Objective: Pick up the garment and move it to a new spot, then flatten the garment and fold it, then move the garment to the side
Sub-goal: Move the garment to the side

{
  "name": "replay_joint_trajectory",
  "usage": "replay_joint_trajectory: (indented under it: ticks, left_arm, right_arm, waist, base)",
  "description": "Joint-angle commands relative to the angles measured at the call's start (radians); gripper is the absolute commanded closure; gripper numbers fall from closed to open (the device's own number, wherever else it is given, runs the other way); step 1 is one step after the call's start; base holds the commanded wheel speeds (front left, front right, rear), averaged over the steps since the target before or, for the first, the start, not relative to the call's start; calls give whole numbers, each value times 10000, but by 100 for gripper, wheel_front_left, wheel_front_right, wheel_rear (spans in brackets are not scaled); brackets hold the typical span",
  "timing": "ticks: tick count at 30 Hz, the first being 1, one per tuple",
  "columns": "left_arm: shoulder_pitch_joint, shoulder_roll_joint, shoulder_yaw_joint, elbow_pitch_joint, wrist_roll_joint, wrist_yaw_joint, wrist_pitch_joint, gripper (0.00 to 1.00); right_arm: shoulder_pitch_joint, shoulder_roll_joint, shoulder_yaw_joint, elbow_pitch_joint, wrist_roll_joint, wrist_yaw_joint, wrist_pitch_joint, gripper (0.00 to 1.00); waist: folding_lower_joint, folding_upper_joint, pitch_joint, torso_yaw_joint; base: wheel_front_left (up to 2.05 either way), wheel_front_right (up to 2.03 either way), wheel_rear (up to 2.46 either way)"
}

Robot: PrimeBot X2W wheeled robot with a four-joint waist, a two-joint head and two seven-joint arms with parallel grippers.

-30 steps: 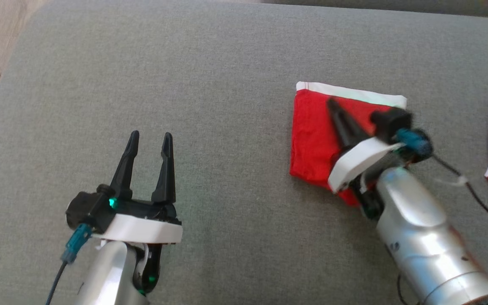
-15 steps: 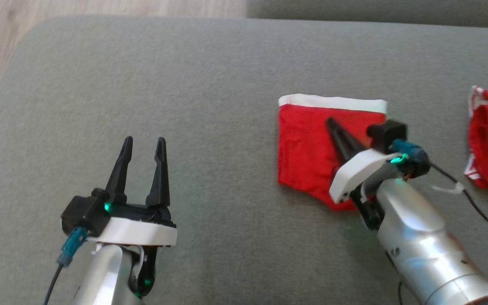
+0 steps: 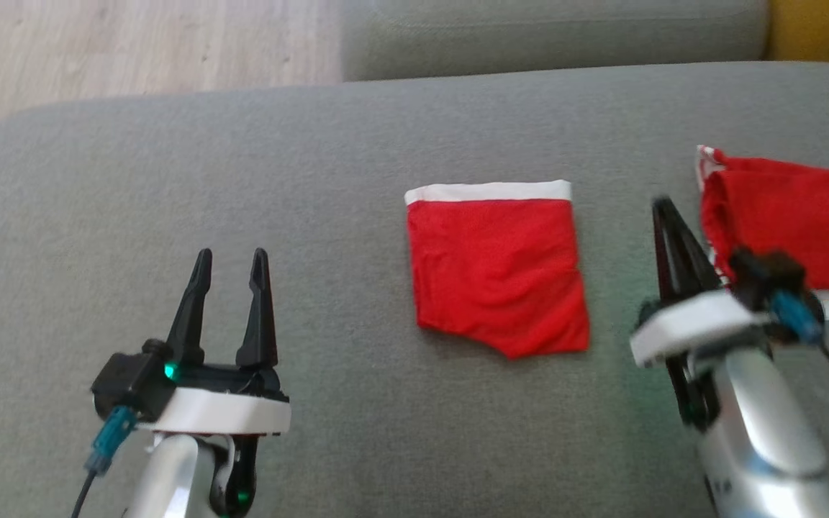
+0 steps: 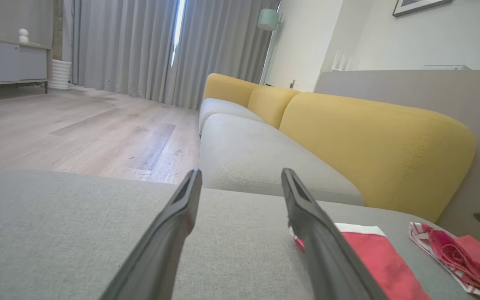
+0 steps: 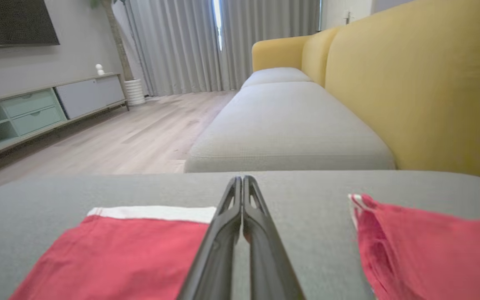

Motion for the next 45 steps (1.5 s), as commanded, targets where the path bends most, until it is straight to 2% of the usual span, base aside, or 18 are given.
replay_joint_trajectory:
  ticks: [1,3,4,5,14,32,39,45]
  left_arm:
    - [-129,70,377,-386,-42,17,-80,0]
    - [-65,70,395,-387,-81,17,-80,0]
    - [-27,70,403,-374,-81,17,-80,0]
    - [11,70,409,-359,-78,17,-80,0]
    - [305,70,684,-250,-21,29,-80,0]
    - [241,70,529,-249,-13,32,-80,0]
    - [-43,70,369,-233,-32,27,-80,0]
    - [-348,70,71,-105,-139,22,-80,0]
  right_arm:
    - [42,141,103,-596,-11,-9,-107,100]
    - [520,141,-43,-978,-40,-9,-107,100]
    - [748,141,-102,-1184,-46,-9,-107,61]
    - [978,141,-144,-1366,-16,-9,-107,0]
    - [2255,142,-326,-2237,319,-9,-108,0]
    - [2117,143,-258,-2261,244,-9,-92,0]
    - [1566,143,-253,-1810,48,-9,545,0]
    - [651,143,-148,-350,68,-9,1291,0]
  waist:
    - [1,0,-152,-182]
    - [1,0,-234,-261]
    - [1,0,-282,-294]
    - [1,0,-326,-321]
    - [1,0,-601,-431]
    - [1,0,-319,-208]
    - [1,0,104,84]
    - [1,0,625,561]
  base:
    - [0,0,0]
    - [0,0,0]
    - [0,0,0]
    - [0,0,0]
    - [0,0,0]
    - [0,0,0]
    - [0,0,0]
    - [0,0,0]
